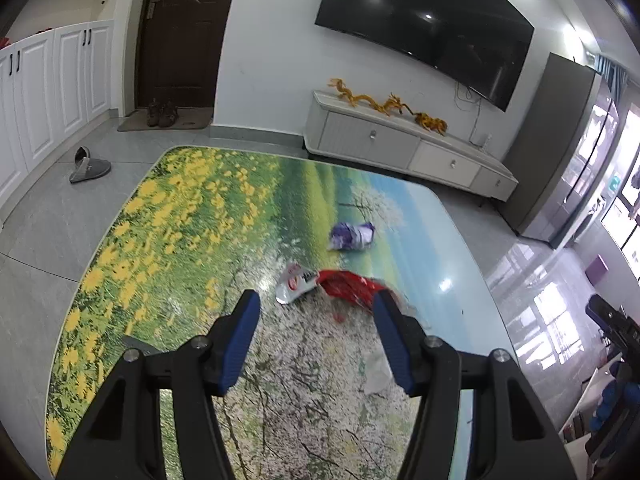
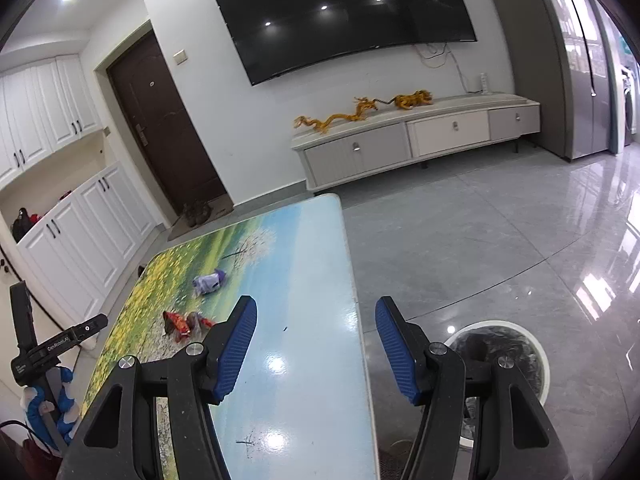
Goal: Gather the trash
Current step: 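Move both tools back to the trash on the table, then grasp the white tissue with the left gripper while the right gripper grasps the clear wrapper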
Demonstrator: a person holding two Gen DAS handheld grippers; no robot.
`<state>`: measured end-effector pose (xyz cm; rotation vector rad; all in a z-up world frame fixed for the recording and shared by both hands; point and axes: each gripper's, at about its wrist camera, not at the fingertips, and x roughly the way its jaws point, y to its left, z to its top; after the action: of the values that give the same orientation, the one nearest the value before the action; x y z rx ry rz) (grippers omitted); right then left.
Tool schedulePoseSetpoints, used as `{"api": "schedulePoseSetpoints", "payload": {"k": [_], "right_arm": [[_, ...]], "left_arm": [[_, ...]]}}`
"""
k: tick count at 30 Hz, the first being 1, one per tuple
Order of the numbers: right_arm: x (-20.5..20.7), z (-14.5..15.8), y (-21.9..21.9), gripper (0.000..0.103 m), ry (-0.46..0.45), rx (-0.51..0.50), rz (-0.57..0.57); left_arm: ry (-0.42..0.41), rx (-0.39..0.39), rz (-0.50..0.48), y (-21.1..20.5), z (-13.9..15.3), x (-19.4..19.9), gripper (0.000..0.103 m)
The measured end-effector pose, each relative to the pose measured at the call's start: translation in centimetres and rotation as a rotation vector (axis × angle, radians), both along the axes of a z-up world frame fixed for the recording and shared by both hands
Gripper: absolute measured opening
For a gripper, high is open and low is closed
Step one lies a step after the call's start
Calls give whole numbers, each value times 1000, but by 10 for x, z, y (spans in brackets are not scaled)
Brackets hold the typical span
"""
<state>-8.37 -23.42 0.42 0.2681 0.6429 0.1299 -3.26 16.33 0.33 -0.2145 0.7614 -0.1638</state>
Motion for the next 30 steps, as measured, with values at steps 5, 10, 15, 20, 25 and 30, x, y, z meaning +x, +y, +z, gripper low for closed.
{"api": "schedulePoseSetpoints", "payload": {"k": [5,10,15,20,25,30], "right_arm": [[7,-7,6,59,17,2,53],[12,-17,7,59,42,-4,81],[18,-30,2,59,76,17,85],[32,-40,8,59,106,15,121],[59,-49,29,59,130,8,201],[91,-61,66,59,161,-7,300]], "left_arm": [[40,4,-71,-24,-18,-1,57],[71,20,-153,-54,-30,3,57],[109,45,-194,-73,-46,14,57],[148,30,-225,-84,-62,26,56],[155,68,-264,-99,-71,33,56],[168,109,-282,-106,-82,37,50]]}}
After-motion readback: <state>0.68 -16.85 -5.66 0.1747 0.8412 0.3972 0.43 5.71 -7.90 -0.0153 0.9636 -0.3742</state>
